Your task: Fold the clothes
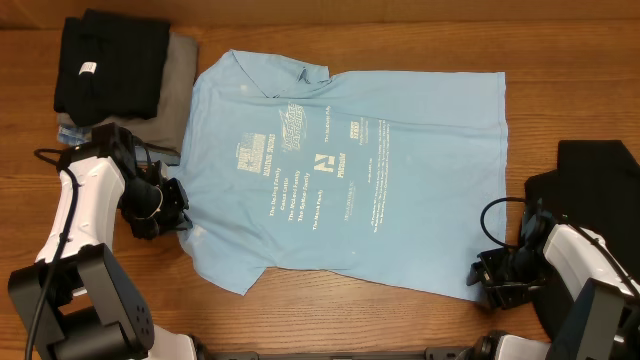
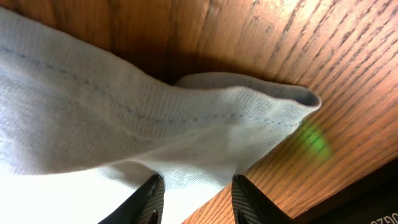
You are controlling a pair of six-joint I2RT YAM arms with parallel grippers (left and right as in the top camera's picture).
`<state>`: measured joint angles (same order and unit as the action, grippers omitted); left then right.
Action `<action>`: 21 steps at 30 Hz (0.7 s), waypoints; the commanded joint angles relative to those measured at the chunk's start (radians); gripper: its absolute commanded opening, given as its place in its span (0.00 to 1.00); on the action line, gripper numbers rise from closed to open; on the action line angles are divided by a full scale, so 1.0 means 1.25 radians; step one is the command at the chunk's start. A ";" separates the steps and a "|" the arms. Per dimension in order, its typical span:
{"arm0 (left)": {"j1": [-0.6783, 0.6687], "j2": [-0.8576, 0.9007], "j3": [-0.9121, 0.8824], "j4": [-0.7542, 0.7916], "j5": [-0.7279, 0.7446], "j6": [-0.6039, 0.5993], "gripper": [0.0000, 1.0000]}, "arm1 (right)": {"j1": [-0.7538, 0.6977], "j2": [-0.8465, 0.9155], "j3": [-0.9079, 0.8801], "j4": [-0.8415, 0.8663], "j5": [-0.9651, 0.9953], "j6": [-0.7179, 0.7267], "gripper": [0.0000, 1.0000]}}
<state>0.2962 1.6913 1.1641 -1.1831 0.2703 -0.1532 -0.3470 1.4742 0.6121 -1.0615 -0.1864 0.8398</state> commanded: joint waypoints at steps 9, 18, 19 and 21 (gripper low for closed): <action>0.001 -0.004 0.014 -0.005 0.009 0.016 0.07 | -0.002 0.013 -0.061 0.031 0.049 0.023 0.34; 0.001 -0.004 0.014 -0.004 0.009 0.022 0.08 | -0.002 0.013 -0.074 0.043 0.007 0.023 0.61; 0.001 -0.004 0.014 -0.004 0.009 0.023 0.08 | -0.002 0.013 -0.076 0.041 0.007 0.023 0.66; 0.001 -0.004 0.014 -0.004 0.009 0.031 0.08 | -0.002 0.013 -0.085 0.046 0.007 0.023 0.66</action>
<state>0.2962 1.6913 1.1641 -1.1862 0.2703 -0.1490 -0.3565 1.4494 0.5735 -1.0531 -0.2409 0.8459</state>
